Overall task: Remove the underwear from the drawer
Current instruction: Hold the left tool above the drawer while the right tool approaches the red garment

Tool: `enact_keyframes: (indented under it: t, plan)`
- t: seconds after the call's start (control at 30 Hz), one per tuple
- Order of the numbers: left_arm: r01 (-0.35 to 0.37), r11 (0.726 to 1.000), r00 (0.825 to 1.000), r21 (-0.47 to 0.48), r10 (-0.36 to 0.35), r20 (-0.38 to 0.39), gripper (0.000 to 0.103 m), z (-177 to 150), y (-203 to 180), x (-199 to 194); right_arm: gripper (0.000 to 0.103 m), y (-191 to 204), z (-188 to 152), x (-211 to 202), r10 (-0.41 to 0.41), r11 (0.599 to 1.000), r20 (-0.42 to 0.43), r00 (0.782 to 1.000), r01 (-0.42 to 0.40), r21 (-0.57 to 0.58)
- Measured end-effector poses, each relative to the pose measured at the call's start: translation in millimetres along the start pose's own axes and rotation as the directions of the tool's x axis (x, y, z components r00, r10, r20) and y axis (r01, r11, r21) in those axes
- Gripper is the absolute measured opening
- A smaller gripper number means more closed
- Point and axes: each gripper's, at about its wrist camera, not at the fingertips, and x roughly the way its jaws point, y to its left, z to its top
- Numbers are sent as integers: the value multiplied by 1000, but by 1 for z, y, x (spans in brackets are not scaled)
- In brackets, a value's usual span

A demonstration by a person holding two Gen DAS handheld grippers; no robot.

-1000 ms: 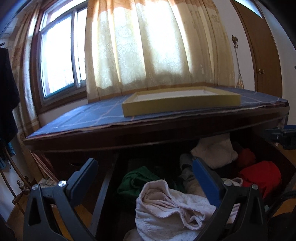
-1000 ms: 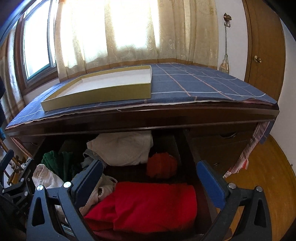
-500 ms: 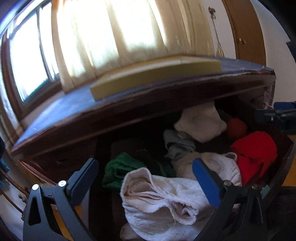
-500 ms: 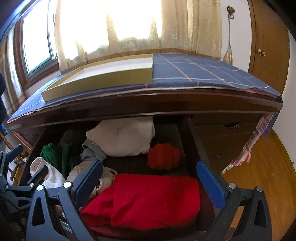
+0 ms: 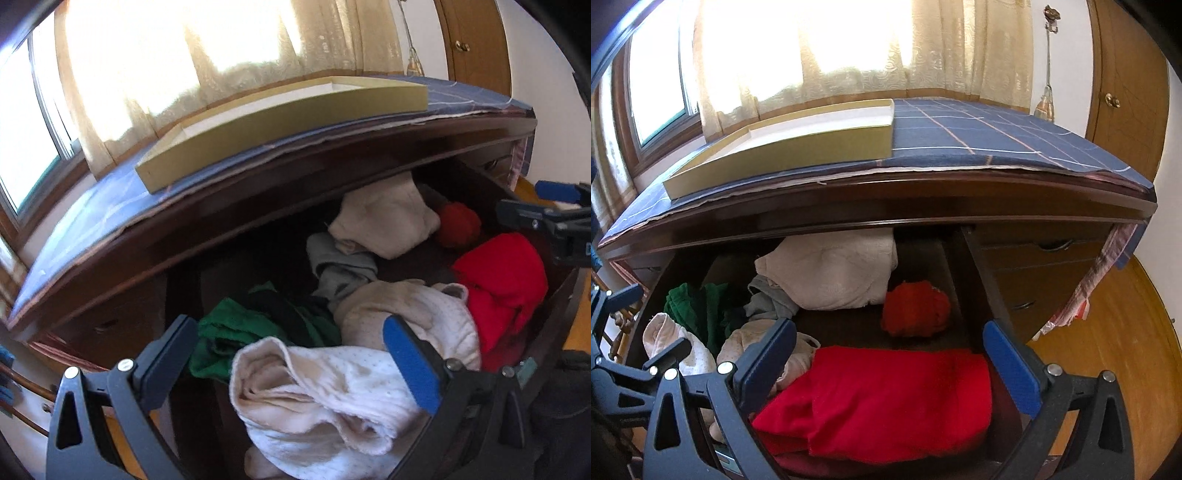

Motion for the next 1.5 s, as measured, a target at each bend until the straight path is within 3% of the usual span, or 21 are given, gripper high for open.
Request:
enact_keyframes:
  t: [0.33,0.67,0.97,1.5]
  plan:
    - [97,994,994,-48,-99,-46,102,7,9,13,102,2,1,0,20,1000,10,1000,-20,-7]
    - [113,993,992,-35,-115,-45,102,3,7,12,102,-10,1,-8,55,998,26,998,-55,8]
    - [68,997,997,45,-66,-41,102,3,-4,10,102,-9,-2,-5,72,997,11,997,-72,5]
    - [99,995,994,4,-99,-41,102,3,2,10,102,-31,3,-17,104,995,24,994,-104,-7]
